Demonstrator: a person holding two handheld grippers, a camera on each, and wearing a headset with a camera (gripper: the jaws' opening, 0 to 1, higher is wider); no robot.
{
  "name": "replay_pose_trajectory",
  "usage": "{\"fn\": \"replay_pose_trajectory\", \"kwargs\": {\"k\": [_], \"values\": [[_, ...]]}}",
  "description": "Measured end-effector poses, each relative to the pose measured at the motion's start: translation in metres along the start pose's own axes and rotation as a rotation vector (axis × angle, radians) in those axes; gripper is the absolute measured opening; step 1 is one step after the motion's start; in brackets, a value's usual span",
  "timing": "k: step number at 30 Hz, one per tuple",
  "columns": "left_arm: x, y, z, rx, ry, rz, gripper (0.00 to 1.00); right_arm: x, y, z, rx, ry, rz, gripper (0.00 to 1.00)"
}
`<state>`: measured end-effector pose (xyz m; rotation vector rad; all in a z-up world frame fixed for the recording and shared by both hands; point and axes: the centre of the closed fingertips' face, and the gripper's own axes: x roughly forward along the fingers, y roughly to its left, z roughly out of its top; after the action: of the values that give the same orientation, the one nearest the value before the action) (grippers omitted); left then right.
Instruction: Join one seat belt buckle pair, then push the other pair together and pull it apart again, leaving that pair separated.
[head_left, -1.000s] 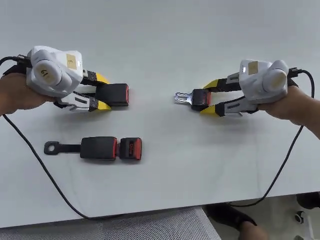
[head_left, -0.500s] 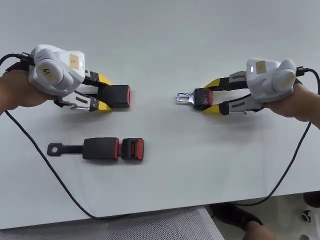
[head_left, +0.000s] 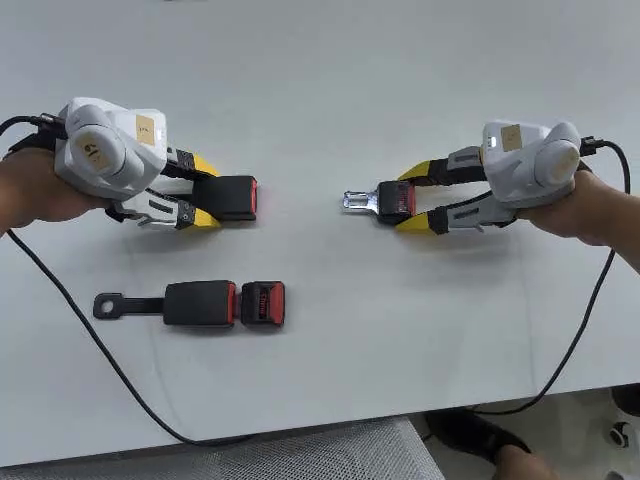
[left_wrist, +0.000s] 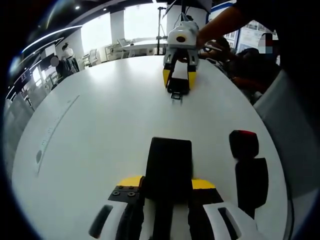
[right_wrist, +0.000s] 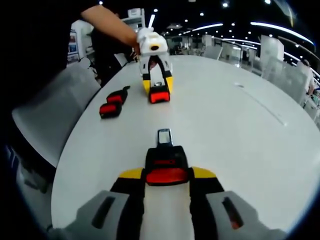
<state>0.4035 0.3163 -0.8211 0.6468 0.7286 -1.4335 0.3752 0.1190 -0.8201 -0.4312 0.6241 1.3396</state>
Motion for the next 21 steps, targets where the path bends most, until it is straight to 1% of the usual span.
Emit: {"fn": "replay_pose_trajectory", "kwargs": {"k": [2, 6, 12, 21], "values": [[0.0, 0.0, 0.0, -0.002, 0.002, 0.0, 0.34, 0.004, 0.001, 0.003, -0.006, -0.003, 0.002, 0.34], [0.001, 0.0, -0.001, -0.003, 0.008, 0.0, 0.34, 0.012, 0.001, 0.009, 0.004, -0.017, -0.002, 0.34], [0.002, 0.0, -0.001, -0.004, 0.01, 0.0, 0.34, 0.025, 0.001, 0.021, -0.003, -0.034, 0.01, 0.34], [0.003, -0.001, 0.0, -0.003, 0.019, 0.001, 0.34, 0.045, -0.001, 0.036, -0.009, -0.041, 0.025, 0.34]]}}
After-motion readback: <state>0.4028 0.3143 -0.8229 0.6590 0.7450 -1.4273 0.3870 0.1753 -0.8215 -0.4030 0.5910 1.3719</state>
